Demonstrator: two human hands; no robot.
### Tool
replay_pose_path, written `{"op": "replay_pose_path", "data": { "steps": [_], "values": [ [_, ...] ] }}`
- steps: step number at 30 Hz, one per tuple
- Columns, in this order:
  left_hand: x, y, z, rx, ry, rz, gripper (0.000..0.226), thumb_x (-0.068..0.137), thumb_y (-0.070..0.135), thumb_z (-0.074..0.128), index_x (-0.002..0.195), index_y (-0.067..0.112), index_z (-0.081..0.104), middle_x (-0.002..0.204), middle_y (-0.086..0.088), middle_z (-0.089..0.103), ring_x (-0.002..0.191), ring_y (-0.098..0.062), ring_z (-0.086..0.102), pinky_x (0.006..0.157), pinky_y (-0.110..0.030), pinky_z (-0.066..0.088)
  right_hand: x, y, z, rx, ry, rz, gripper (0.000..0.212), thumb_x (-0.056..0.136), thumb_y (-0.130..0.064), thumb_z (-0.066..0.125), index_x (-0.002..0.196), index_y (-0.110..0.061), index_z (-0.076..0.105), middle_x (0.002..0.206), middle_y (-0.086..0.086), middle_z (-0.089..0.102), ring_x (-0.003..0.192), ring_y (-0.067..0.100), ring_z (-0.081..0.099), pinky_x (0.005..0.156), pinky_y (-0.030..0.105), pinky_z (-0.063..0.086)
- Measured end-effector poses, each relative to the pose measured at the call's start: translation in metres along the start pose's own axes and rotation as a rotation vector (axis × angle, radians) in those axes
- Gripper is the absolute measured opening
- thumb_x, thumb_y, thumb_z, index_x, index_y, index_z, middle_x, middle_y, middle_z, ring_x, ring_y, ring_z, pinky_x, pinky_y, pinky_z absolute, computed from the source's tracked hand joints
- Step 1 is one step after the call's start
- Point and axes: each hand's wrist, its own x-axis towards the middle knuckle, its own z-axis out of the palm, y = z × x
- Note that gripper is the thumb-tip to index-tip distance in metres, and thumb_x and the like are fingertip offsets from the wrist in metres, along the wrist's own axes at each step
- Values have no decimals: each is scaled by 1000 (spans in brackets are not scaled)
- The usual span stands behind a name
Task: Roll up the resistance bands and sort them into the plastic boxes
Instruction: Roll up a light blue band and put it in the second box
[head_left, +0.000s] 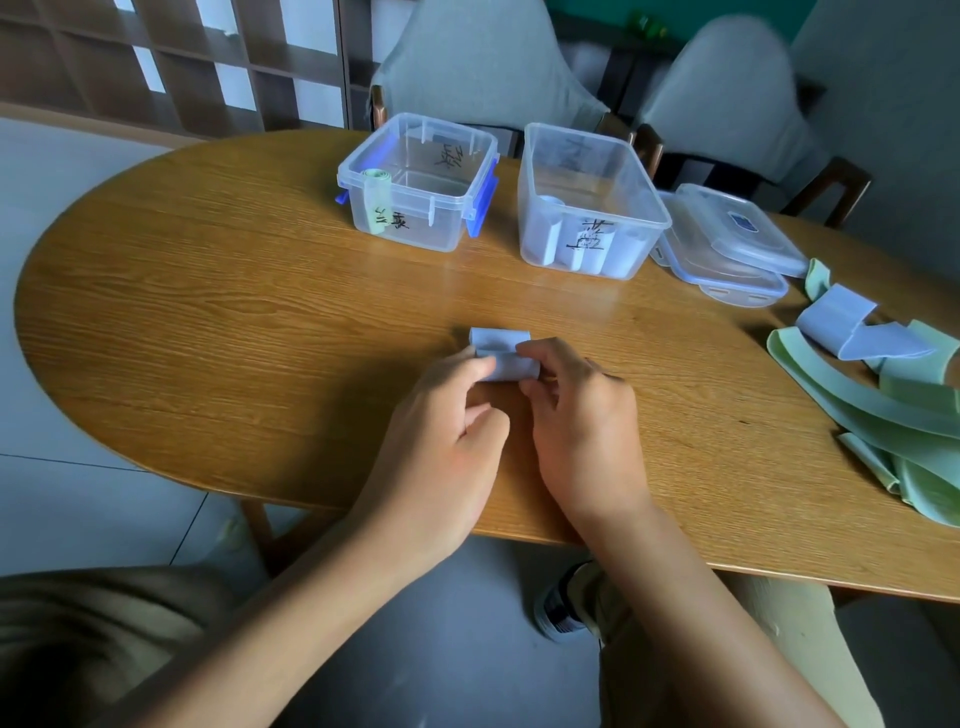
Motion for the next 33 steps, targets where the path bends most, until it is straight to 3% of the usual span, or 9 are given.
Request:
{"op": "replay_pose_path", "data": {
  "steps": [3, 5, 7, 11, 15, 18, 20, 26, 33],
  "values": [
    [3, -3, -1, 121, -1, 12, 50, 85, 8, 42, 126, 25, 66, 135, 16, 59, 132, -3, 48, 112, -30, 40, -1, -1, 1, -17, 42, -111, 30, 87, 3, 60, 112, -10, 71, 109, 9, 70, 95, 30, 66, 80, 36, 52],
    [3, -2, -1, 311, 3, -24, 54, 88, 16, 42, 139, 23, 57, 147, 17, 44, 140, -3, 35, 119, -20, 24, -1, 1, 3, -83, 77, -170, 30, 88, 3, 56, 111, -8, 71, 121, 13, 62, 100, 31, 61, 85, 34, 51],
    [2, -2, -2, 503, -12, -72, 56, 94, 17, 45, 150, 24, 43, 157, 9, 28, 145, -10, 21, 117, -15, 14, -2, 2, 5, -170, 84, -193, 33, 89, -2, 50, 113, -10, 71, 120, 12, 56, 98, 30, 54, 85, 35, 50],
    [4, -4, -3, 711, -30, -58, 63, 94, 20, 46, 155, 28, 30, 165, -8, 14, 147, -23, 9, 120, -36, 16, -4, 2, 6, -182, 43, -186, 43, 89, -3, 50, 131, -6, 61, 118, 11, 61, 102, 31, 50, 92, 39, 46],
    [13, -9, -3, 780, 5, -29, 62, 91, 25, 40, 153, 28, 34, 164, -14, 19, 145, -27, 12, 120, -38, 18, -5, 2, 6, -162, -22, -172, 38, 91, -2, 54, 127, -10, 61, 131, 8, 63, 114, 30, 50, 99, 40, 45],
    [22, -13, -5, 803, 24, -38, 71, 83, 32, 31, 154, 31, 33, 163, -13, 22, 145, -29, 13, 120, -43, 21, -3, 3, 8, -175, -65, -156, 45, 91, -5, 52, 135, -16, 59, 144, 7, 56, 125, 30, 46, 106, 40, 42],
    [28, -15, -8, 818, 24, -48, 66, 89, 32, 33, 155, 35, 31, 163, -11, 20, 145, -29, 12, 120, -44, 20, -1, 2, 7, -172, -75, -139, 50, 92, -5, 51, 140, -17, 55, 146, 9, 51, 128, 31, 43, 109, 42, 40],
    [44, -18, -17, 769, -5, -49, 62, 96, 24, 46, 153, 42, 32, 163, -3, 23, 144, -26, 16, 119, -42, 17, 19, 9, 1, -168, -192, -186, 55, 93, -10, 56, 146, -20, 48, 144, 4, 40, 127, 27, 39, 111, 40, 37],
    [49, -20, -24, 709, 48, 45, 55, 95, 16, 46, 148, 29, 46, 152, 4, 44, 135, -21, 39, 115, -40, 32, 42, 18, 6, -170, -260, -221, 55, 95, -15, 57, 148, -20, 47, 135, 2, 43, 119, 24, 41, 110, 40, 37]
  ]
}}
